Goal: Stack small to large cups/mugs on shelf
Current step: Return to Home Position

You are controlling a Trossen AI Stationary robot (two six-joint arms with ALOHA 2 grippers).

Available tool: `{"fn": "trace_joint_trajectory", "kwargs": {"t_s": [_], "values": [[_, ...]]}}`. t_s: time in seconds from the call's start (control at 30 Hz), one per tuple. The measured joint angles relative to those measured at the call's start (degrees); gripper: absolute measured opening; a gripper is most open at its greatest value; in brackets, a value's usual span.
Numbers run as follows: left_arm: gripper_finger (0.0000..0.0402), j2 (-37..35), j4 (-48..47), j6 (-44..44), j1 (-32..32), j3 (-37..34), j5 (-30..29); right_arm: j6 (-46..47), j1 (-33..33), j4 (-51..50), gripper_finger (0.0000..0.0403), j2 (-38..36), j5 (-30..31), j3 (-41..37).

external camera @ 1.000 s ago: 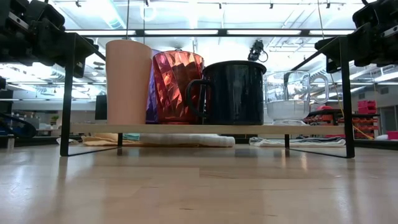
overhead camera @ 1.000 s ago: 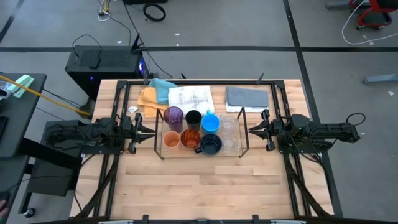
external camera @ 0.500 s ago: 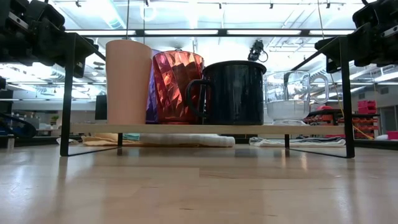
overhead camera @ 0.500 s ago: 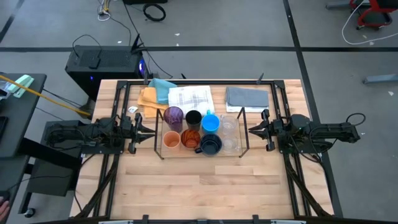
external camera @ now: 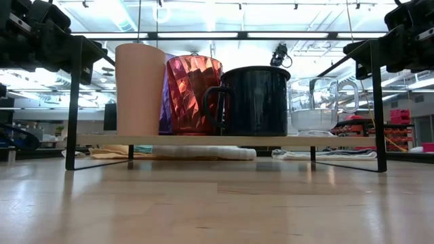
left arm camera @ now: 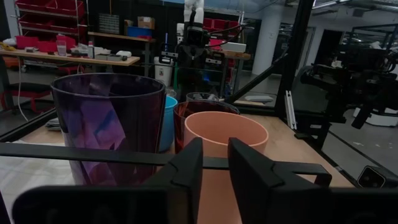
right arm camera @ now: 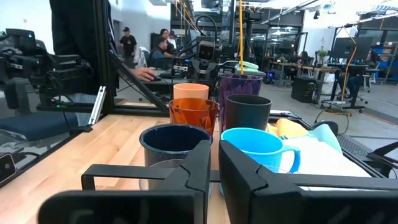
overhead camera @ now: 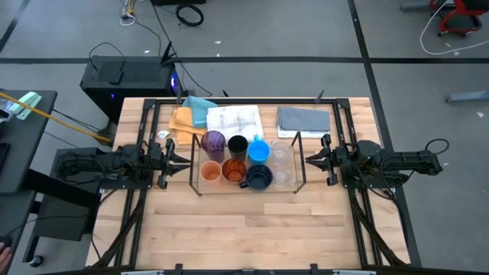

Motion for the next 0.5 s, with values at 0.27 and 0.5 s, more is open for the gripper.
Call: {"fn": "trace_joint_trajectory", "kwargs": {"t_s": [0.27, 0.5], "values": [[0.0080, 0.0, 0.0, 0.0, 0.0, 0.0, 0.0, 0.0, 0.0, 0.0, 0.0039, 0.0, 0.0, 0.0], [0.0088, 0.0, 0.0, 0.0, 0.0, 0.0, 0.0, 0.0, 0.0, 0.0, 0.0039, 0.0, 0.0, 0.0]]}}
